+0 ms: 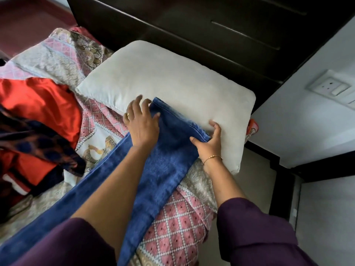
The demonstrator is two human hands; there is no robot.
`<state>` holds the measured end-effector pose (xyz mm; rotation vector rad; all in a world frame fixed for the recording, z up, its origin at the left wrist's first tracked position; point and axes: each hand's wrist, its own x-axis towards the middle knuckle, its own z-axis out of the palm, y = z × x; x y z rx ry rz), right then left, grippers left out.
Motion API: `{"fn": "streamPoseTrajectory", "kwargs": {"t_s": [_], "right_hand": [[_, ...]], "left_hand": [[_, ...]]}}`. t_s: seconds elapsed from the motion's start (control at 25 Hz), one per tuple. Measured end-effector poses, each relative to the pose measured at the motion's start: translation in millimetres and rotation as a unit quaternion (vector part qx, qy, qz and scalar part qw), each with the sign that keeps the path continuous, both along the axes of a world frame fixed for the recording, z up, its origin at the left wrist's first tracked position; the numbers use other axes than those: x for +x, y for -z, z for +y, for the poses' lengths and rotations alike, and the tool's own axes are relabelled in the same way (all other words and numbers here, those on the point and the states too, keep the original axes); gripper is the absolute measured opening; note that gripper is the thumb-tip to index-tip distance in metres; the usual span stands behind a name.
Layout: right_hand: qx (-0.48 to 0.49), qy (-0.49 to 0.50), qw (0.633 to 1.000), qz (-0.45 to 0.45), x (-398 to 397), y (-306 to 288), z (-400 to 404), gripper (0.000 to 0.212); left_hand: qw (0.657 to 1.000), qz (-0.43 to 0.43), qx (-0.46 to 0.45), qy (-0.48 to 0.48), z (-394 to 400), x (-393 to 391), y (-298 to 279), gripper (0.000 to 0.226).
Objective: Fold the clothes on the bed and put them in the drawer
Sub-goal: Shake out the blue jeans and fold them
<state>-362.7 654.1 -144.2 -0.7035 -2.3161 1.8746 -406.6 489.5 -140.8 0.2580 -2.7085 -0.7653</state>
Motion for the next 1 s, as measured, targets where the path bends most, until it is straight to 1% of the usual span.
{"fn": "streamPoseTrajectory", "kwargs": {"t_s": [0.08, 0.12, 0.16, 0.24, 0.28, 0.32, 0.36, 0.4, 0.44, 0.48, 0.52, 0.56, 0.6, 0.64, 0.68, 0.72, 0.76, 0.8, 0.84, 0.88, 0.92, 0.96, 1.0], "right_hand": [[-0.032, 0.012, 0.999, 0.0, 2, -2, -7, 0.034], [-0.047, 0.012, 0.999, 0.007, 2, -5, -11, 0.031], [-0.056, -0.001, 0.998, 0.016, 2, -8, -16, 0.033], [-0.062, -0.063, 0.995, 0.043, 3, -18, -28, 0.039], [-0.059, -0.119, 0.99, 0.052, 7, -23, -37, 0.041], [-0.052, -0.181, 0.98, 0.058, 12, -26, -47, 0.043], [-0.046, -0.24, 0.968, 0.063, 21, -28, -57, 0.042], [-0.042, -0.29, 0.954, 0.065, 31, -27, -68, 0.04], [-0.027, -0.329, 0.942, 0.065, 43, -24, -79, 0.037], [0.0, -0.367, 0.928, 0.066, 54, -19, -89, 0.032], [0.055, -0.413, 0.908, 0.056, 69, -13, -102, 0.025], [0.125, -0.462, 0.877, 0.038, 80, -7, -111, 0.02], [0.206, -0.526, 0.825, 0.004, 91, -1, -119, 0.026], [0.268, -0.591, 0.76, -0.034, 102, 7, -125, 0.031], [0.289, -0.638, 0.711, -0.065, 110, 11, -131, 0.033], [0.267, -0.66, 0.697, -0.085, 118, 7, -137, 0.036], [0.214, -0.646, 0.729, -0.075, 121, 3, -144, 0.045], [0.181, -0.595, 0.783, -0.028, 118, 4, -150, 0.054], [0.2, -0.527, 0.824, 0.052, 113, 8, -154, 0.059], [0.266, -0.472, 0.833, 0.113, 106, 11, -156, 0.062], [0.348, -0.453, 0.811, 0.124, 100, 16, -156, 0.063], [0.423, -0.48, 0.764, 0.078, 100, 21, -155, 0.063], [0.479, -0.521, 0.706, 0.022, 100, 30, -151, 0.062]], "left_hand": [[0.996, 0.086, -0.031, 0.018, 7, 43, 22, 0.031], [0.993, 0.094, -0.062, 0.046, 7, 68, 36, 0.031], [0.989, 0.081, -0.101, 0.074, 3, 88, 52, 0.032], [0.985, -0.036, -0.128, 0.113, -4, 109, 76, 0.045], [0.984, -0.082, -0.111, 0.117, -8, 112, 82, 0.05], [0.987, -0.107, -0.051, 0.111, -10, 110, 83, 0.05], [0.984, -0.132, 0.066, 0.097, -14, 107, 78, 0.043], [0.957, -0.137, 0.252, 0.051, -21, 105, 61, 0.031], [0.878, -0.144, 0.456, 0.001, -30, 106, 40, 0.027], [0.767, -0.136, 0.626, -0.042, -43, 110, 26, 0.037], [0.66, -0.114, 0.737, -0.097, -62, 121, 17, 0.05], [0.617, -0.098, 0.767, -0.146, -76, 131, 16, 0.058], [0.622, -0.106, 0.754, -0.183, -87, 144, 13, 0.056], [0.633, -0.123, 0.737, -0.203, -91, 159, 13, 0.044], [0.68, -0.135, 0.687, -0.217, -93, 175, 15, 0.027], [0.736, -0.131, 0.618, -0.244, -96, 188, 18, 0.013], [0.771, -0.112, 0.568, -0.264, -98, 198, 21, 0.012], [0.781, -0.093, 0.552, -0.277, -100, 207, 23, 0.016], [0.773, -0.07, 0.564, -0.283, -102, 216, 24, 0.016], [0.763, -0.06, 0.575, -0.29, -102, 224, 27, 0.015], [0.765, -0.06, 0.567, -0.3, -102, 233, 29, 0.012], [0.781, -0.073, 0.538, -0.308, -102, 238, 33, 0.007], [0.801, -0.09, 0.505, -0.309, -101, 241, 36, 0.007]]}}
